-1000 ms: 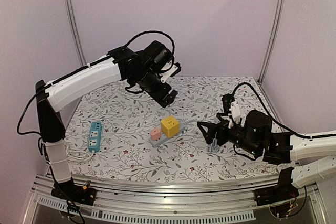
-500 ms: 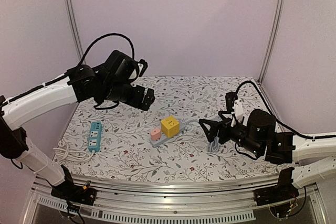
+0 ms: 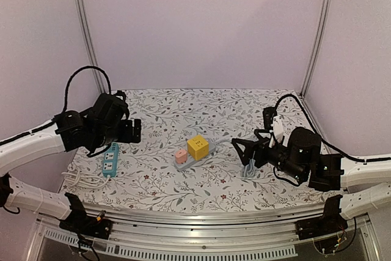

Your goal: Insert the plug

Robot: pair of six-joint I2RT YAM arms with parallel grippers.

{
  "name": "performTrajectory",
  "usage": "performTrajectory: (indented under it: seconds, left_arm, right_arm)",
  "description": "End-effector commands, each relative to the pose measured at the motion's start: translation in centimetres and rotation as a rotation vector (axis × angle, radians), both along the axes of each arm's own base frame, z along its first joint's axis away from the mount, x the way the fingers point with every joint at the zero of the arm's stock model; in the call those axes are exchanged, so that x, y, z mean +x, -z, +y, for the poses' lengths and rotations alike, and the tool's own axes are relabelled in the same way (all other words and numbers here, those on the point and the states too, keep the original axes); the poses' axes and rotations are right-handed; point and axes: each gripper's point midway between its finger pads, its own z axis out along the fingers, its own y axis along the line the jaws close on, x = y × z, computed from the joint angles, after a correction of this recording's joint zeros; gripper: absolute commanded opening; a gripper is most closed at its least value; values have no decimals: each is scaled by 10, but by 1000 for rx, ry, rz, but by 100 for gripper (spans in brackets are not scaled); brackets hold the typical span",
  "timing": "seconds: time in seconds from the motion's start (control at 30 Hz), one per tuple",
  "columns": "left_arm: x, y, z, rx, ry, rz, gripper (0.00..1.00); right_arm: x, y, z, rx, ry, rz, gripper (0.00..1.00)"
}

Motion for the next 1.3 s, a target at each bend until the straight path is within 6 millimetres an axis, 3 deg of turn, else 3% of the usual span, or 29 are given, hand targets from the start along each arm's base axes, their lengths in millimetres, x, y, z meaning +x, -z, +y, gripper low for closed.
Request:
performTrajectory:
  seconds: [0.0, 0.23, 0.53, 1.13, 1.27]
  left_arm:
    - [12, 11, 48, 48, -202, -60, 100]
    - [19, 60, 85, 32, -309, 17, 99]
    - [25, 104, 109, 28, -324, 111, 99]
    - [39, 168, 126, 8, -360, 308, 89]
    - [41, 183, 124, -3, -346, 356, 80]
  right_arm:
    - [3, -3, -2, 7, 18, 2, 99]
    - [1, -5, -4, 9, 17, 1, 99]
    - [3, -3, 0, 3, 17, 7, 99]
    - [3, -1, 3, -6, 3, 14, 99]
    - [3, -1, 3, -5, 7, 13, 99]
